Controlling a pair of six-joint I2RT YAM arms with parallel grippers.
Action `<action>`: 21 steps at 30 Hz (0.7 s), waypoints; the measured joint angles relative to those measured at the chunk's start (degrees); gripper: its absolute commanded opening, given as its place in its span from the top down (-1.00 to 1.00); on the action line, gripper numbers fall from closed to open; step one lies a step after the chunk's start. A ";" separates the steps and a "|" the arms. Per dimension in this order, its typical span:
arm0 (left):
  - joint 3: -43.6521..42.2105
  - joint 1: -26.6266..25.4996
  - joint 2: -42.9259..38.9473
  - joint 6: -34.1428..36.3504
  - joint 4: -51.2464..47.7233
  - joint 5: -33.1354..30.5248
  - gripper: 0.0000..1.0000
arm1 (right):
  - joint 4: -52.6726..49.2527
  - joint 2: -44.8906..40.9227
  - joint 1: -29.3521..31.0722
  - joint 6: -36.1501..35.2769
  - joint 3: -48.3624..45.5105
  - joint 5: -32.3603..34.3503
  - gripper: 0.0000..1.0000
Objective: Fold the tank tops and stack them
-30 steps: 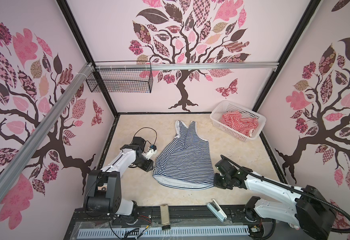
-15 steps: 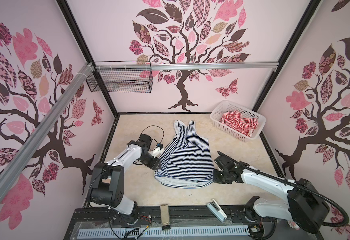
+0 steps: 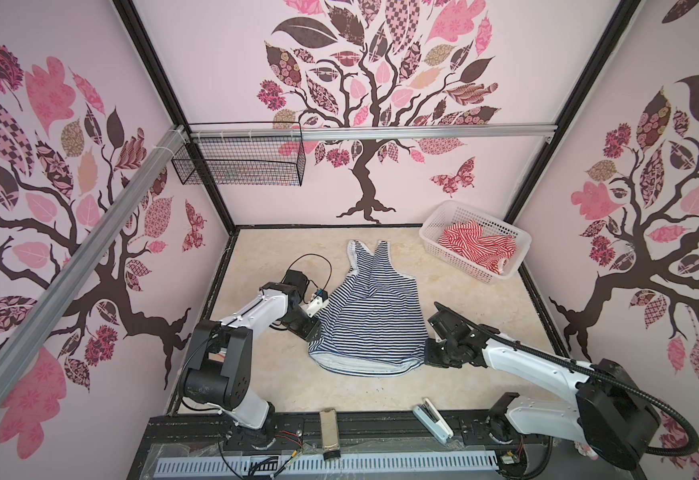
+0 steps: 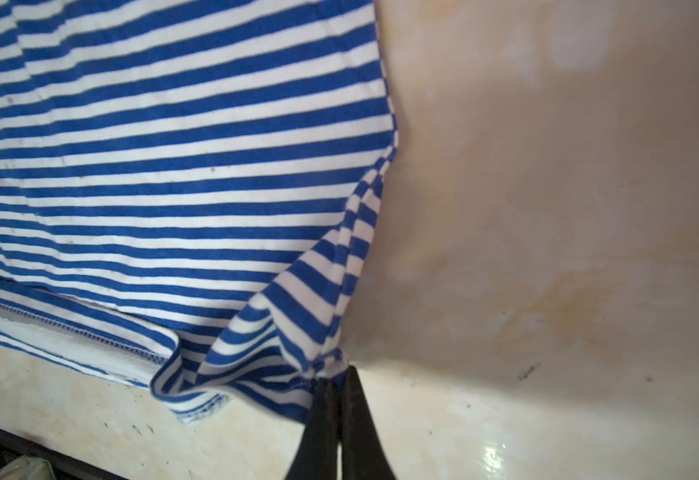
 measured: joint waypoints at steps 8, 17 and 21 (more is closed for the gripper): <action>0.02 0.07 2.32 0.92 -1.86 2.80 0.18 | 0.17 0.00 0.00 0.00 0.00 -0.02 1.00; 0.04 3.02 1.77 2.51 -4.74 5.79 0.78 | 0.17 0.00 0.00 0.00 0.00 -0.02 1.00; 0.17 4.46 -1.40 2.95 -6.32 6.84 1.00 | 0.17 0.00 0.00 0.00 0.02 -0.02 1.00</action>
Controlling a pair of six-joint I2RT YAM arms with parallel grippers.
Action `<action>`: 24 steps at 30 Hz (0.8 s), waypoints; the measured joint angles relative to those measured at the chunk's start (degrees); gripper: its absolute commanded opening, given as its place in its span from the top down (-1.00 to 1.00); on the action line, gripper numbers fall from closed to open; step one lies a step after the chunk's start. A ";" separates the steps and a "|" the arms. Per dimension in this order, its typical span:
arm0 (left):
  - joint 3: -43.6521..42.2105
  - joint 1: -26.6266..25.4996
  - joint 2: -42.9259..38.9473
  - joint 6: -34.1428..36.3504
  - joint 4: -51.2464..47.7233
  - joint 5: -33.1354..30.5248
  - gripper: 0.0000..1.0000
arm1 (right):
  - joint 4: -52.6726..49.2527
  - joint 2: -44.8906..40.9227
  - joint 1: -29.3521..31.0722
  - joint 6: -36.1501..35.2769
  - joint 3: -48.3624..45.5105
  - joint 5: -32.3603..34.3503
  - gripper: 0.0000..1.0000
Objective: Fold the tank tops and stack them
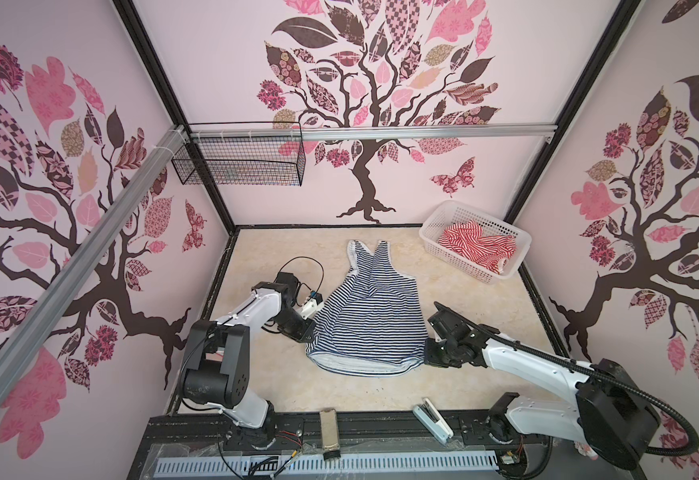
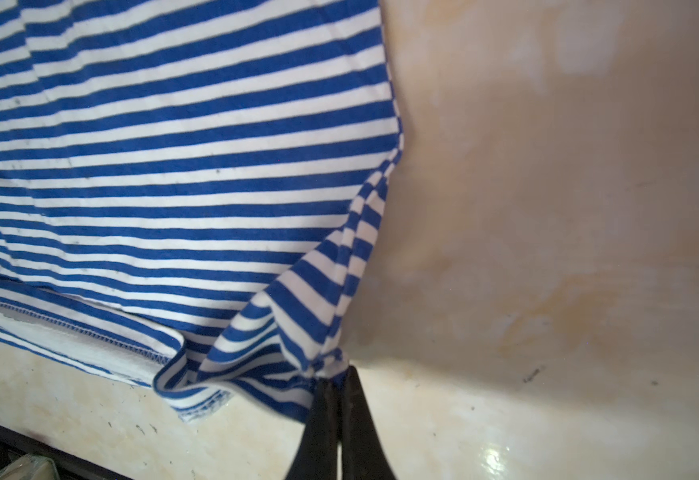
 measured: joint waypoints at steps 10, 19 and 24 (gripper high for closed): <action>14.73 8.57 -6.84 -1.81 -7.82 2.69 1.00 | -6.86 -4.44 -0.13 -2.27 14.88 2.25 1.00; 55.28 17.70 -6.54 -10.82 -15.78 7.54 1.00 | -10.73 -4.00 -2.12 -6.08 56.89 4.52 1.00; 70.20 17.81 -8.94 -17.09 -17.35 8.22 1.00 | -12.48 -2.14 -2.12 -6.82 70.66 2.67 1.00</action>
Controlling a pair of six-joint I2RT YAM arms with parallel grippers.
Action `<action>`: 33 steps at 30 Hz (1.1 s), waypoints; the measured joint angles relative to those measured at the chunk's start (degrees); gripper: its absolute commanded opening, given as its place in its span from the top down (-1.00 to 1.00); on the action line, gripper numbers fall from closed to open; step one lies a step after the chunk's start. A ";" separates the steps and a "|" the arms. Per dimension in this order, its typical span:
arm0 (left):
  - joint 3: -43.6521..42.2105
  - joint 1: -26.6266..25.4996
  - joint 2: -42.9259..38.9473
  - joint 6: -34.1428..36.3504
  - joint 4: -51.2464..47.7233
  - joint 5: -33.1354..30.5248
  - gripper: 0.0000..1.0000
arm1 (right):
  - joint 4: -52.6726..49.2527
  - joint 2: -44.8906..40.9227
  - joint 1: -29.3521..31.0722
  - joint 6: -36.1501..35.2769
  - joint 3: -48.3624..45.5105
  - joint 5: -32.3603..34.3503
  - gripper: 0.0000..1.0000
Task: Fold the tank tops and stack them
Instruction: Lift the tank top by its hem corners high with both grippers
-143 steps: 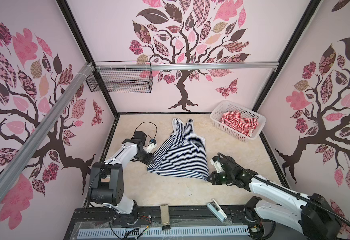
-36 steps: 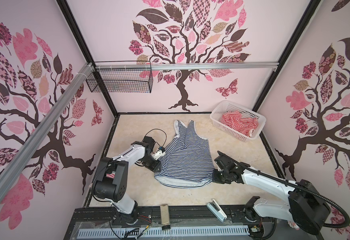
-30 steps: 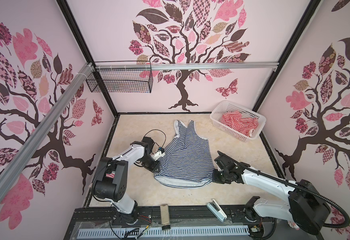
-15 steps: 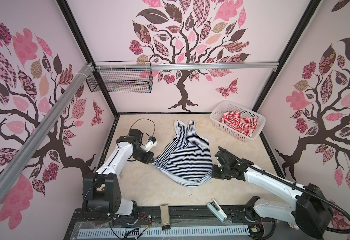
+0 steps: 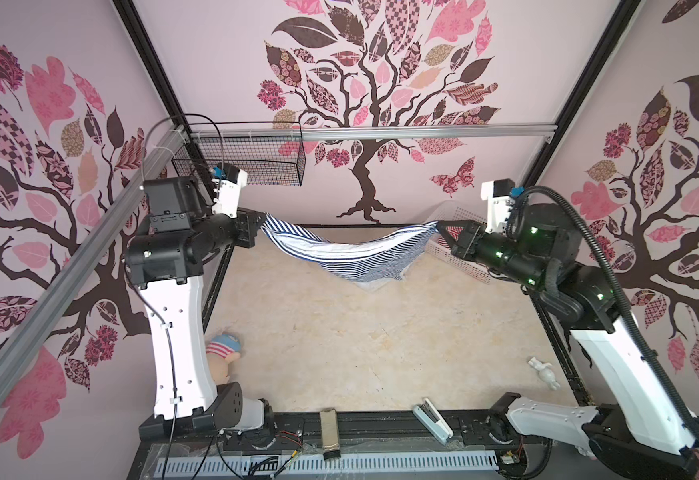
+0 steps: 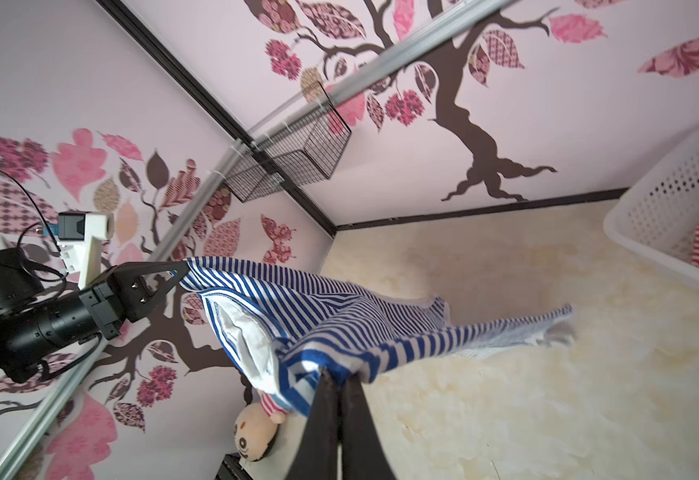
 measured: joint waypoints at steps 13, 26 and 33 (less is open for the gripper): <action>-0.70 0.00 -23.61 -8.02 3.30 -6.88 1.00 | -4.94 -3.54 0.00 -0.92 9.38 -8.11 1.00; -7.76 0.00 -16.44 -9.51 7.63 -7.61 1.00 | -6.86 3.80 -0.20 -3.76 14.27 -5.16 1.00; -14.53 -0.13 4.55 -10.08 15.76 -6.58 1.00 | -5.38 24.90 -11.04 -4.98 16.87 -13.18 1.00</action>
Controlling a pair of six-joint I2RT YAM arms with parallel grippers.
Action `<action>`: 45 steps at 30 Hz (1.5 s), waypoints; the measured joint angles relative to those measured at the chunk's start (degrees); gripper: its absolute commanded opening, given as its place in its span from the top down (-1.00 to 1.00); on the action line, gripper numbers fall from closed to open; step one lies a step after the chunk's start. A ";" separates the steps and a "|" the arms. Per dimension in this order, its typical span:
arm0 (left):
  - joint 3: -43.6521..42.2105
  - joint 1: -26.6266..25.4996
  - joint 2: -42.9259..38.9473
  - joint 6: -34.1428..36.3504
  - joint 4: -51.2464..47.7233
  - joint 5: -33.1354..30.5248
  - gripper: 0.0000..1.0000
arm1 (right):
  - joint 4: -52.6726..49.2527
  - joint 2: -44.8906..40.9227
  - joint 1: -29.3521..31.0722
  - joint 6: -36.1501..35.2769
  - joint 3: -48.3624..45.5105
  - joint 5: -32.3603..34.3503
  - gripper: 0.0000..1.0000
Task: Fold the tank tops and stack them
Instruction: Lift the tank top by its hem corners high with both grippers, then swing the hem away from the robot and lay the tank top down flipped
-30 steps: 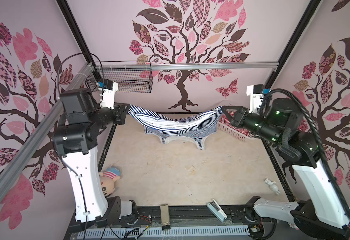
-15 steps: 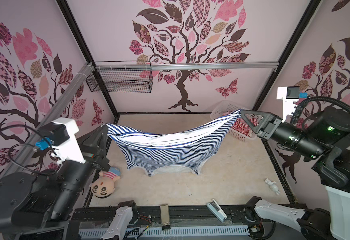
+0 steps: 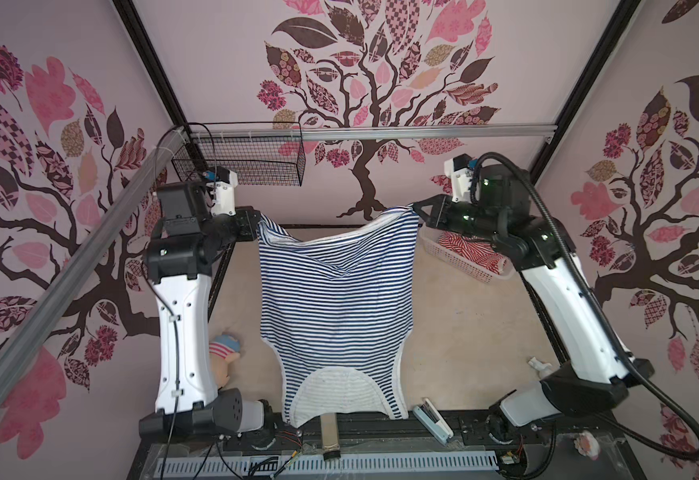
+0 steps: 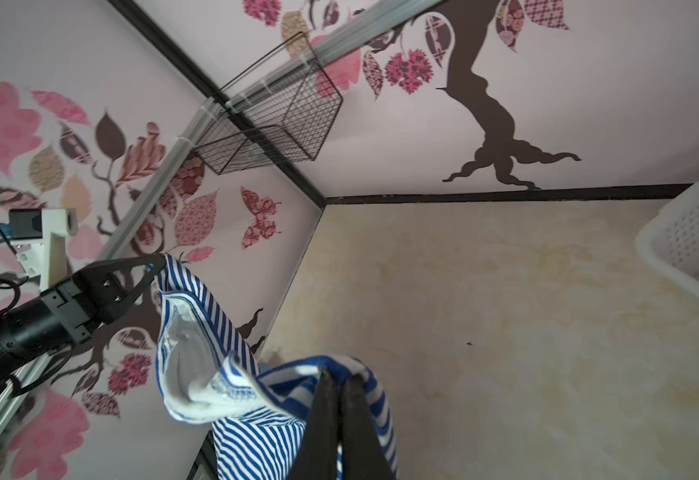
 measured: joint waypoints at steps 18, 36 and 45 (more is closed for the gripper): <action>9.53 -0.39 10.29 -0.22 12.07 -4.15 1.00 | 13.25 21.09 -15.50 7.93 14.78 -20.61 1.00; -56.46 0.48 -17.29 16.61 12.26 -0.07 1.00 | 33.62 -11.98 -14.49 10.56 -72.04 -21.79 1.00; -66.49 0.22 -19.12 27.54 5.73 -1.70 1.00 | 34.25 -18.29 -14.49 7.26 -83.95 -21.62 1.00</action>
